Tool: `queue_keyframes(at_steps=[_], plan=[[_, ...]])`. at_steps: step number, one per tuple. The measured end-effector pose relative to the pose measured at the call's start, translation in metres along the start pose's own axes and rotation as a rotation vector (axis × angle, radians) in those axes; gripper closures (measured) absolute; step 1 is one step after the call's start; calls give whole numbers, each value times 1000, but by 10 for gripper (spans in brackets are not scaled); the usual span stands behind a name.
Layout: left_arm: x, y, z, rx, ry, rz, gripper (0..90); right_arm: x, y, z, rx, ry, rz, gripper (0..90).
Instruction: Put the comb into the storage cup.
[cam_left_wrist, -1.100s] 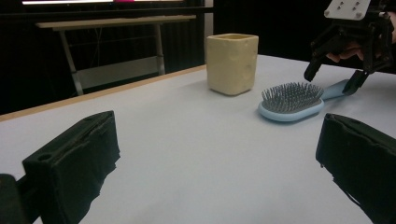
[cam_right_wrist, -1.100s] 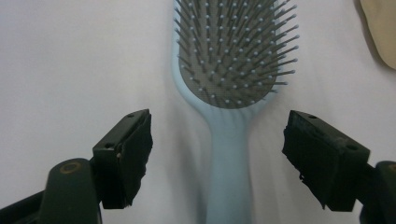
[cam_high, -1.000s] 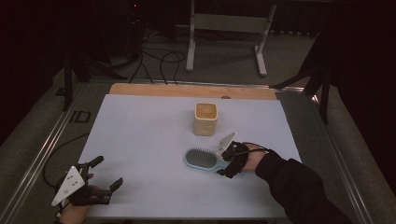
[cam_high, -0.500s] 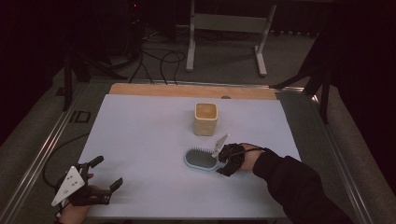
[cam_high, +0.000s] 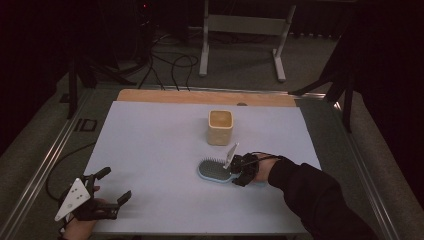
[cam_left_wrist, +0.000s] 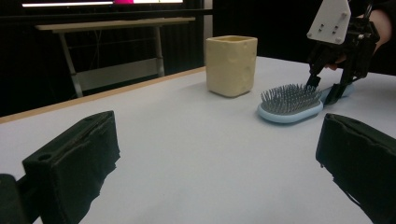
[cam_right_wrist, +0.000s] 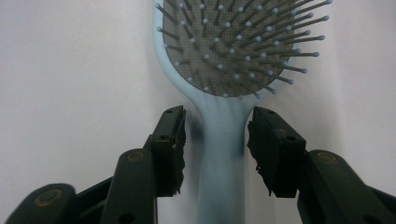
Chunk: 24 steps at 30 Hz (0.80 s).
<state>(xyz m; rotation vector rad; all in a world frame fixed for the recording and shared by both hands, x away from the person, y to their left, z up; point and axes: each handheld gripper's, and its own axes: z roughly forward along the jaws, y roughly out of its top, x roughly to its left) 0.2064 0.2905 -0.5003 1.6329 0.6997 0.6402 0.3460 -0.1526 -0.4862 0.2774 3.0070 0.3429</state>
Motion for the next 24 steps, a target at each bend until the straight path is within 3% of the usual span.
queue_keyframes(at_steps=[10,22,24], plan=[[0,0,0,0,-1,-2,0,-1,3,4,38,-4,7,654],[0,0,1,2,-4,-1,0,1,9,6,94,-20,18,687],[0,0,1,2,-4,-1,0,2,9,6,99,-29,-3,693]])
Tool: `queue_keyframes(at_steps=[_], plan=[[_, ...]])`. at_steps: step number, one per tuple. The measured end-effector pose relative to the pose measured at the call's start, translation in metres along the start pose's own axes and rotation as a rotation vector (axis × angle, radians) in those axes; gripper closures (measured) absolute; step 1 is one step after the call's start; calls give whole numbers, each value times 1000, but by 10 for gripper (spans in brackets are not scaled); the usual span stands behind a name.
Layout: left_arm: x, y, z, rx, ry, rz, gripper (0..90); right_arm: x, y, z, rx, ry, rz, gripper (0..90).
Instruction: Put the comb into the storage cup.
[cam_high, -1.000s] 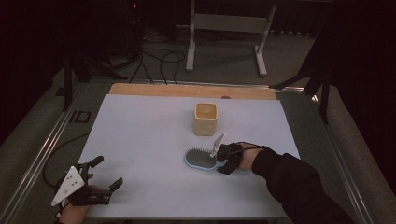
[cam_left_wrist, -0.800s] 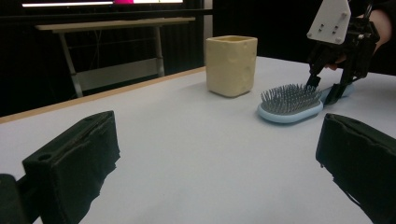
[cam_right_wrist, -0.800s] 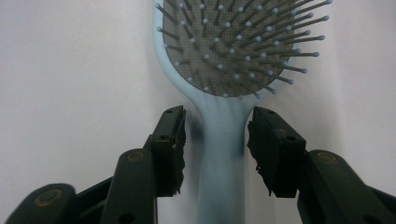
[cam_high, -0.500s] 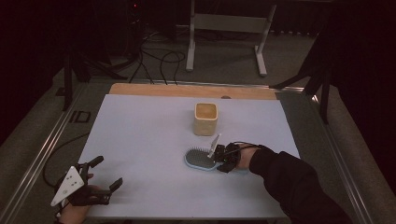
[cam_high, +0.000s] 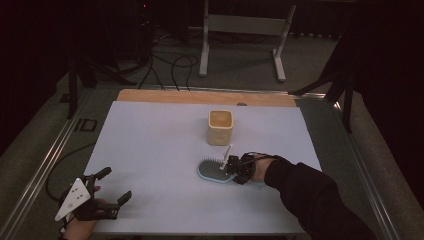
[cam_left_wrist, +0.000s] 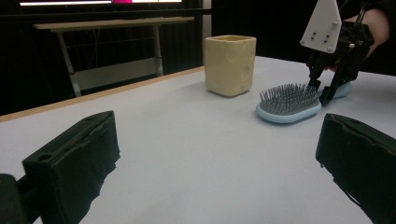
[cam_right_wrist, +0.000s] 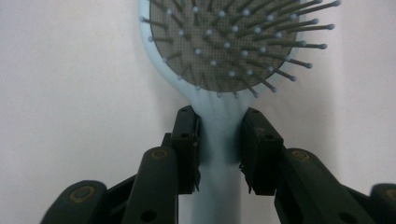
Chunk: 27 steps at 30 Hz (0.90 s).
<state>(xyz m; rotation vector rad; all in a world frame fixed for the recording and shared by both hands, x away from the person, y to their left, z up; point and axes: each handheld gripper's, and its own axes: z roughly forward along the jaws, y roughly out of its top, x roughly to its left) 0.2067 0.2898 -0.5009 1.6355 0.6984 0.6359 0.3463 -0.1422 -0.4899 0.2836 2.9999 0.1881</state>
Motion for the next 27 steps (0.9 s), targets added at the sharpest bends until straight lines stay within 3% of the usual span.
queue_keyframes(at_steps=[3,18,19,23,27], plan=[[0,0,0,0,1,0,0,1,0,0,-2,-4,-7,699],[0,0,0,1,4,1,0,2,-5,-12,-126,-17,4,704],[0,0,0,1,4,0,0,1,-5,-14,-135,5,7,704],[0,0,0,1,3,0,0,3,-6,-19,-176,-13,11,705],[0,0,0,3,4,-1,0,3,-7,-23,-214,6,11,705]])
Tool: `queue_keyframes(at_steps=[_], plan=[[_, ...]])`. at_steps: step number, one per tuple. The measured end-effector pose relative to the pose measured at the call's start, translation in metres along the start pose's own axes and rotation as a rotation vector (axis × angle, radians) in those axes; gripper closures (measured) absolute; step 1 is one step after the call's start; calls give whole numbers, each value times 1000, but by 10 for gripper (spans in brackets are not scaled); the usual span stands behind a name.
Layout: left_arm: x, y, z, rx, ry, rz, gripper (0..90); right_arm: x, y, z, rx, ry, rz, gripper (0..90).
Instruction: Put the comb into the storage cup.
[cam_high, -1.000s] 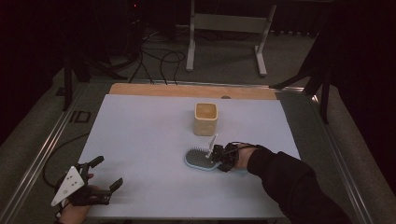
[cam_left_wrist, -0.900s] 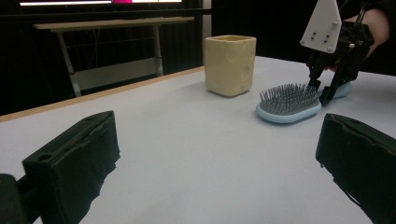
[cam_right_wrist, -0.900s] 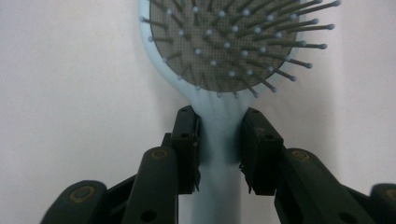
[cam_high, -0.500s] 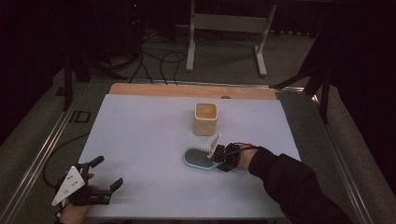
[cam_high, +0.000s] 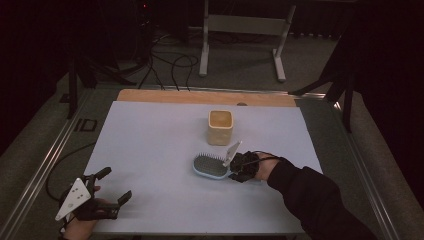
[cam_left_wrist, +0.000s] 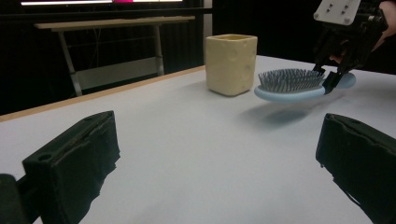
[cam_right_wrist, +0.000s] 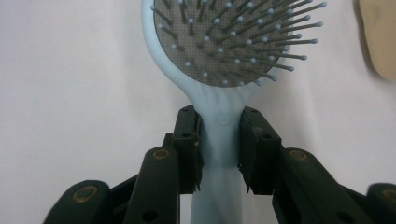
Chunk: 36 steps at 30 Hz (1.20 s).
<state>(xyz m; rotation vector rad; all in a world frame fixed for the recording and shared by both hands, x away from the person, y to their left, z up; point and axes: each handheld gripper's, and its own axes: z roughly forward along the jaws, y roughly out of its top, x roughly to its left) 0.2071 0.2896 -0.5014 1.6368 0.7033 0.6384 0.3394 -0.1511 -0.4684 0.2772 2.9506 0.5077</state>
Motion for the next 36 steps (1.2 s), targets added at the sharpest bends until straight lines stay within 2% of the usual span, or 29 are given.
queue_keyframes(at_steps=[4,5,6,10,12,13,14,15,16,18,19,20,21,25,26,27,29,30,33,34,36], plan=[[0,0,0,-2,1,0,0,2,-1,-5,-48,-35,5,705],[0,0,0,-1,1,-1,0,1,-1,-6,-61,-19,16,705],[0,0,0,-2,1,1,0,1,-2,-7,-76,-33,16,705],[0,0,0,-2,1,0,0,-1,-5,-13,-120,-26,38,705],[0,0,0,-2,0,0,0,0,-7,-15,-142,-34,57,705],[0,0,0,-3,1,-1,0,0,-7,-16,-148,-38,45,705],[0,0,0,-4,1,0,0,1,-8,-17,-161,-50,55,705],[0,0,0,-4,2,-1,0,0,-9,-18,-165,-33,60,705],[0,0,0,-3,1,0,0,1,-9,-19,-178,-53,54,705],[0,0,0,-3,1,-2,0,1,-10,-23,-196,-46,61,705],[0,0,0,-4,1,-2,0,2,-9,-24,-211,-66,62,705],[0,0,0,-4,1,-1,0,2,-10,-26,-226,-52,69,705],[0,0,0,-4,2,-1,0,1,-10,-27,-239,-57,63,705],[0,0,0,-3,2,-2,0,3,-9,-35,-305,-81,89,705],[0,0,0,-4,1,-2,0,2,-9,-37,-319,-75,86,705],[0,0,0,-2,2,0,0,1,-8,-40,-348,-90,98,705],[0,0,0,-3,0,-2,0,1,-8,-41,-356,-94,97,705],[0,0,0,-2,2,-2,0,2,-7,-42,-363,-113,97,705],[0,0,0,-2,1,-2,0,1,-6,-46,-406,-118,123,705],[0,0,0,-3,1,-3,0,-1,-6,-47,-421,-106,126,705],[0,0,0,-2,1,-1,0,0,-4,-48,-439,-127,126,705]])
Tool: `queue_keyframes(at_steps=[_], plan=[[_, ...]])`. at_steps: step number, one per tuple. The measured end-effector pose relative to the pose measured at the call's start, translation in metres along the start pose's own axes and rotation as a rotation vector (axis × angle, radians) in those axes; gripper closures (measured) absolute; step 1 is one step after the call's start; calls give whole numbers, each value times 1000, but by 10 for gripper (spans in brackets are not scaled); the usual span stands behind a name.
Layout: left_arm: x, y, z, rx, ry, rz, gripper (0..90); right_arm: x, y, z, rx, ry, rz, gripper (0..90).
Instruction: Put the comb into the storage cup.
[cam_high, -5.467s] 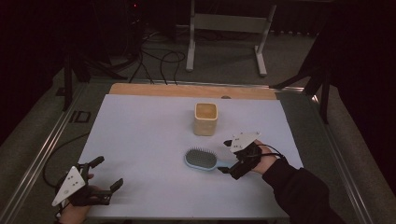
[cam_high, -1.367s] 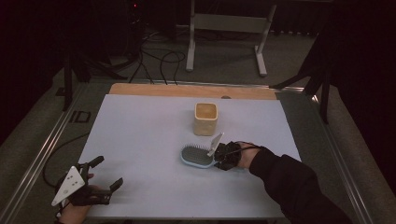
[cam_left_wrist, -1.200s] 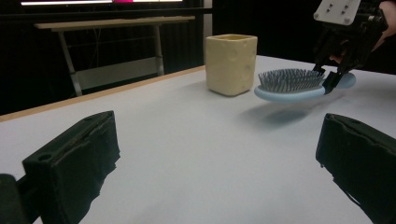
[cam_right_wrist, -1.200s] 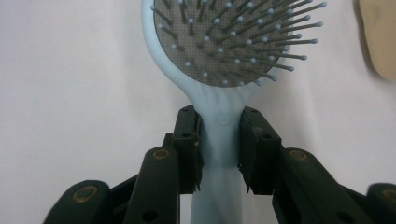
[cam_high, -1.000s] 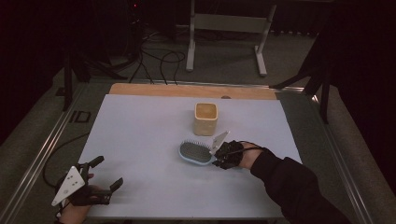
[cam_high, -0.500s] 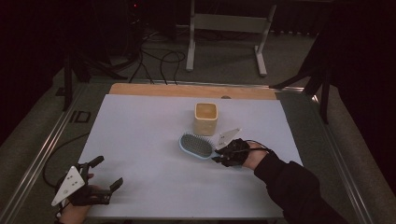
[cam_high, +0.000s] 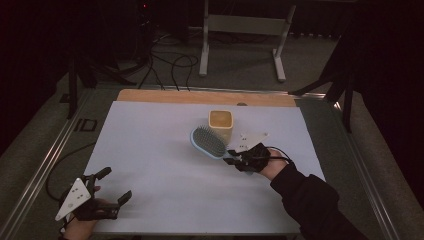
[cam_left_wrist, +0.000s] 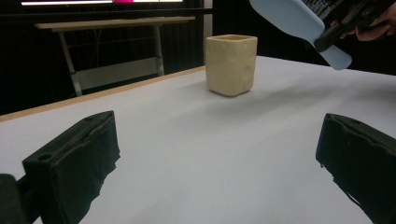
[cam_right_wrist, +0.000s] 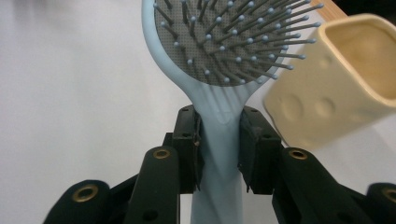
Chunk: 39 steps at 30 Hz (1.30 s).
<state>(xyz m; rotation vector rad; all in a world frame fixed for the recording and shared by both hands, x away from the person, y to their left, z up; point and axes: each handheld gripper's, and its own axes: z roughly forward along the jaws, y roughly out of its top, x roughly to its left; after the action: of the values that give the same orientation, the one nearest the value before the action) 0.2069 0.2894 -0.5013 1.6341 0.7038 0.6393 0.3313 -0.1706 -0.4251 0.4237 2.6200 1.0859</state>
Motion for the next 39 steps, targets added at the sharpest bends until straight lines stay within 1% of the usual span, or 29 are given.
queue_keyframes(at_steps=[1,2,5,6,7,10,11,12,15,16,18,19,20,21,22,23,24,25,26,28,29,30,31,32,34,35,37,38,39], plan=[[0,0,0,0,0,1,0,-1,1,-1,-11,9,4,705],[0,0,0,-1,-1,0,0,0,2,-1,-24,1,10,705],[0,0,0,0,-1,-1,0,-1,4,-1,-49,-2,20,705],[0,0,0,2,-1,2,0,-1,5,-2,-56,4,27,705],[0,0,0,0,-1,0,0,-2,5,-2,-63,-4,27,705],[0,0,0,1,-1,0,0,-3,7,-5,-100,-26,46,705],[0,0,0,1,-2,-1,0,-4,7,-7,-110,-37,46,705],[0,0,0,1,-2,0,0,-5,9,-9,-132,-57,58,705],[0,0,0,3,-2,3,0,-7,10,-12,-144,-65,67,705],[0,0,0,1,-3,1,0,-7,11,-12,-153,-76,68,705],[0,0,0,3,-2,2,0,-9,13,-13,-171,-76,73,705],[0,0,0,3,-3,2,0,-9,13,-14,-179,-86,78,705],[-1,0,0,2,-3,1,0,-9,14,-14,-184,-81,80,705],[-1,0,0,2,-2,1,0,-9,15,-14,-194,-92,74,705],[-1,0,0,4,-3,3,0,-9,16,-14,-200,-101,77,705],[-1,0,0,4,-3,3,0,-9,16,-14,-204,-100,78,705],[-1,0,0,5,-3,3,0,-8,17,-13,-211,-114,76,705],[-1,0,0,4,-4,2,0,-9,18,-13,-216,-111,79,705],[-1,0,0,0,-6,2,0,-10,18,-13,-220,-121,75,705],[-1,0,0,2,-7,4,0,-11,20,-12,-232,-126,86,705],[-1,0,0,3,-8,5,0,-12,20,-12,-240,-147,86,705],[-1,0,0,4,-8,5,0,-14,22,-12,-255,-148,100,705],[-1,0,0,4,-8,4,0,-14,22,-12,-255,-148,100,705],[-1,0,0,4,-8,4,0,-15,23,-11,-262,-167,102,705],[-1,0,0,2,-6,2,0,-18,24,-12,-271,-158,113,705],[-1,0,0,4,-5,6,0,-19,27,-12,-276,-174,110,705],[-1,0,0,5,-10,2,0,-20,28,-12,-282,-179,105,705],[-1,0,0,7,-10,4,0,-20,29,-12,-289,-190,103,705],[-1,0,0,8,-12,4,0,-22,30,-12,-295,-191,111,705]])
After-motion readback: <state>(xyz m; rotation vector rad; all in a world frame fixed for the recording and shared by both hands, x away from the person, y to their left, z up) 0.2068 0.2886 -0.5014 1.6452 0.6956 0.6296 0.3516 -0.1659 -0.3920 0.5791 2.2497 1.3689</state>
